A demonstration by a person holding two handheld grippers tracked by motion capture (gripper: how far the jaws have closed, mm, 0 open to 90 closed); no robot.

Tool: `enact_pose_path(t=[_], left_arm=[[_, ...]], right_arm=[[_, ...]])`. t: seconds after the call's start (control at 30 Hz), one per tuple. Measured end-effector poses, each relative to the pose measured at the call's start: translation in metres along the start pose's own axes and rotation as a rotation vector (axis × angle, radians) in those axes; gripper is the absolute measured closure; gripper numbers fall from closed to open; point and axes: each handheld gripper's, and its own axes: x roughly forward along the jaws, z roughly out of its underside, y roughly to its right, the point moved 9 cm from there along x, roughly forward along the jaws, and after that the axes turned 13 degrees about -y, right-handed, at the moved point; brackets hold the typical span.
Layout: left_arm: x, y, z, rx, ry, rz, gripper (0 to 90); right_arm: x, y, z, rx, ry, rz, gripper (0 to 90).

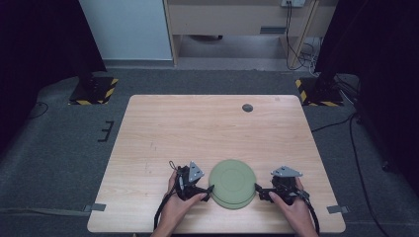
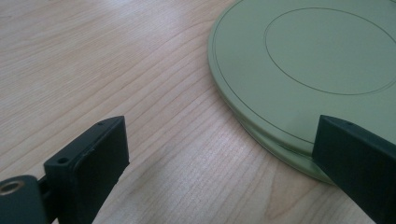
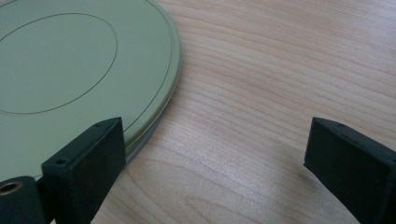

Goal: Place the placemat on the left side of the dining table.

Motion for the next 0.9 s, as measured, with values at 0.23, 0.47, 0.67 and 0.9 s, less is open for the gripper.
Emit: enact_pose_path(t=[0.23,0.47,0.67,0.9], left_arm=[[0.0006,0.0020,0.0004,0.012,-0.006,-0.004,1.4],[0.0035,-0.0023,-0.0032,0.001,-0.004,-0.024,1.0],[0.0027,-0.0018,-0.0029,0.003,0.003,-0.017,3.1],[0.0026,0.0004,-0.0026,0.013,-0.001,-0.020,3.7]], right_arm=[[-0.0020,-0.0053,0.0005,-0.016,0.004,-0.013,3.9],[0.0014,-0.0015,-0.0032,0.007,0.007,0.000,2.7],[0.0007,-0.0017,-0.0036,0.007,0.012,0.003,5.1],[-0.0004,-0.0051,-0.0026,-0.002,0.012,-0.002,4.4]])
